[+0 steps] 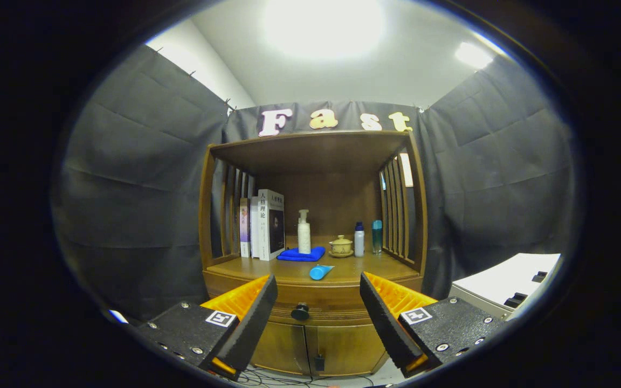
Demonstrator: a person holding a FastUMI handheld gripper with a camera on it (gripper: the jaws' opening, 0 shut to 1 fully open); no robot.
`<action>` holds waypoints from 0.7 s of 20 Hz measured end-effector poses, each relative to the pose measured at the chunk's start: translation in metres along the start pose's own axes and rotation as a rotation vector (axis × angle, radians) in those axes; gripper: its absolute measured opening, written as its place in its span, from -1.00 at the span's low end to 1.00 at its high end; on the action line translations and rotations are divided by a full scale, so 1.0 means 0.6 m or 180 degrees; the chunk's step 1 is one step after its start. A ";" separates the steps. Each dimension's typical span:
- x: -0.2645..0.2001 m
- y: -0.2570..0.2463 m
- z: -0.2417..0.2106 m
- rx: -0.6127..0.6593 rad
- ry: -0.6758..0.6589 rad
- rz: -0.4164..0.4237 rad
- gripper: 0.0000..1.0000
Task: Pull open the drawer, take out the items inside it, and place them on the countertop above the cabinet.
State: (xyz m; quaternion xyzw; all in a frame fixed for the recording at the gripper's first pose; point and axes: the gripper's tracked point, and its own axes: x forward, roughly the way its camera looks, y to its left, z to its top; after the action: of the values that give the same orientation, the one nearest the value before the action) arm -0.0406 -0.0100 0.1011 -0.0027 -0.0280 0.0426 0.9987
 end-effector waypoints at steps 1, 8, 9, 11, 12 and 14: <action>-0.008 -0.007 -0.002 0.0010 0.0001 -0.0022 0.90; -0.028 -0.018 -0.048 0.0049 0.0184 -0.0004 0.90; -0.029 -0.016 -0.054 0.0055 0.0207 -0.0001 0.90; -0.027 -0.013 -0.069 0.0050 0.0259 0.0012 0.91; -0.027 -0.010 -0.078 0.0038 0.0307 0.0023 0.90; -0.028 -0.007 -0.086 0.0031 0.0348 0.0027 0.91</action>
State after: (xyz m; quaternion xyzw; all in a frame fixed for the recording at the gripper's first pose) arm -0.0543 -0.0156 0.0485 -0.0004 0.0268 0.0468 0.9985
